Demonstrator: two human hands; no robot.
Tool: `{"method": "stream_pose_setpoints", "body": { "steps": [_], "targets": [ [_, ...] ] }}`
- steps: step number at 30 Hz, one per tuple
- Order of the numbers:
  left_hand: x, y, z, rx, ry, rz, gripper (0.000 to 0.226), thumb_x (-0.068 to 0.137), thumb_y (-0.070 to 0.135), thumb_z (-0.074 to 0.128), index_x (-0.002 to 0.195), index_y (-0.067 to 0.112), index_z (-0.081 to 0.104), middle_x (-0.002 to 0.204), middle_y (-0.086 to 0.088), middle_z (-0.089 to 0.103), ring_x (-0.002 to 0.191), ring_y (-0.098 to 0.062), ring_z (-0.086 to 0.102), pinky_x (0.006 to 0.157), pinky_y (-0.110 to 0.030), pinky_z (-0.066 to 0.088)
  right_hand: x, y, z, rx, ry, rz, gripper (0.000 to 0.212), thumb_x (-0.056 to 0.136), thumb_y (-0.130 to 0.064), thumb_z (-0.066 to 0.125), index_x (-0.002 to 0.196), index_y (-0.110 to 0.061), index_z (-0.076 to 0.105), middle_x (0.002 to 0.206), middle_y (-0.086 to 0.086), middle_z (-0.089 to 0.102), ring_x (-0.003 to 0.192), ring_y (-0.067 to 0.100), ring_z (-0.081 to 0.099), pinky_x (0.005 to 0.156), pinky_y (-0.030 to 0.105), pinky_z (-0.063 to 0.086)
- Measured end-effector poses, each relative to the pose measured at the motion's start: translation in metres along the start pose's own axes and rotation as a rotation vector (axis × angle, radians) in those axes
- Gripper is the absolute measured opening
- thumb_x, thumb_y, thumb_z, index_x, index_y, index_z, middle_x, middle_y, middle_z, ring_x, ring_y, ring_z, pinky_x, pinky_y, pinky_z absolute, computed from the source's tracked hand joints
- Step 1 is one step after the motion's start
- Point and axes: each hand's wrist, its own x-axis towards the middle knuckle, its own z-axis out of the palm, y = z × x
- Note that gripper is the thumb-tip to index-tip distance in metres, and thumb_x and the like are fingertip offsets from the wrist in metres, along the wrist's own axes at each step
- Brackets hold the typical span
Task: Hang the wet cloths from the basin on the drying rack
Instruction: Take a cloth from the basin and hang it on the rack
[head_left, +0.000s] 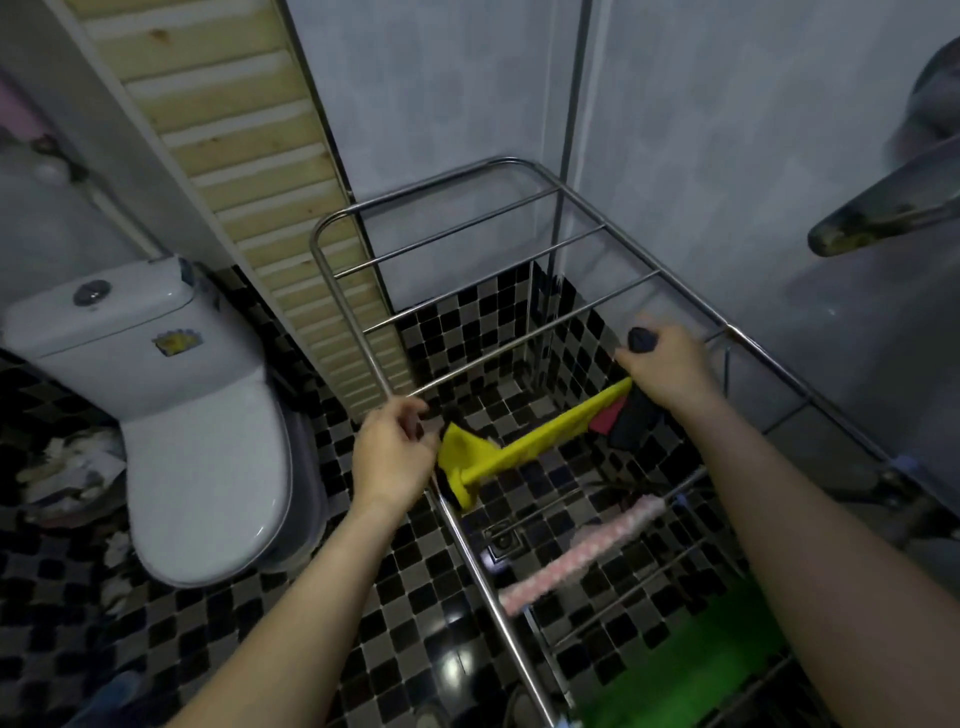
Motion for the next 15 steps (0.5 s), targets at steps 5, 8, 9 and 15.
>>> {"method": "stream_pose_setpoints", "body": {
  "steps": [5,8,9,15],
  "targets": [
    [-0.033,-0.007,0.0,0.268,-0.206,0.265,0.016,0.086,0.029,0.069,0.101,0.024,0.071,0.1,0.009,0.06,0.092,-0.008,0.057,0.077,-0.021,0.047,-0.008,0.025,-0.011,-0.103,-0.236,0.113,0.031,0.082,-0.027,0.074,0.063,-0.012,0.053,0.068,0.009,0.055,0.073,0.026,0.057,0.056,0.029,0.036],
    [-0.03,-0.006,-0.003,0.312,-0.244,0.292,0.02,0.086,0.029,0.07,0.104,0.022,0.072,0.101,0.009,0.06,0.086,-0.005,0.056,0.07,-0.013,0.043,-0.015,0.033,-0.001,0.172,-0.341,0.19,0.02,0.084,-0.016,0.073,0.07,-0.015,0.059,0.073,0.004,0.058,0.072,0.018,0.055,0.057,0.027,0.037],
    [-0.029,-0.005,-0.004,0.335,-0.243,0.311,0.019,0.086,0.029,0.07,0.103,0.022,0.072,0.099,0.009,0.059,0.084,-0.004,0.055,0.066,-0.009,0.038,-0.017,0.036,0.003,0.257,-0.32,0.211,0.015,0.084,-0.012,0.073,0.074,-0.013,0.062,0.076,0.005,0.06,0.075,0.02,0.056,0.06,0.027,0.04],
    [-0.036,-0.005,-0.009,0.342,-0.185,0.388,0.009,0.085,0.03,0.07,0.088,0.022,0.067,0.087,0.007,0.058,0.071,-0.005,0.054,0.058,-0.014,0.041,-0.011,0.031,0.002,0.384,-0.115,0.188,0.017,0.085,-0.015,0.07,0.073,-0.011,0.058,0.067,0.003,0.053,0.063,0.015,0.05,0.053,0.027,0.038]
  ]
}}
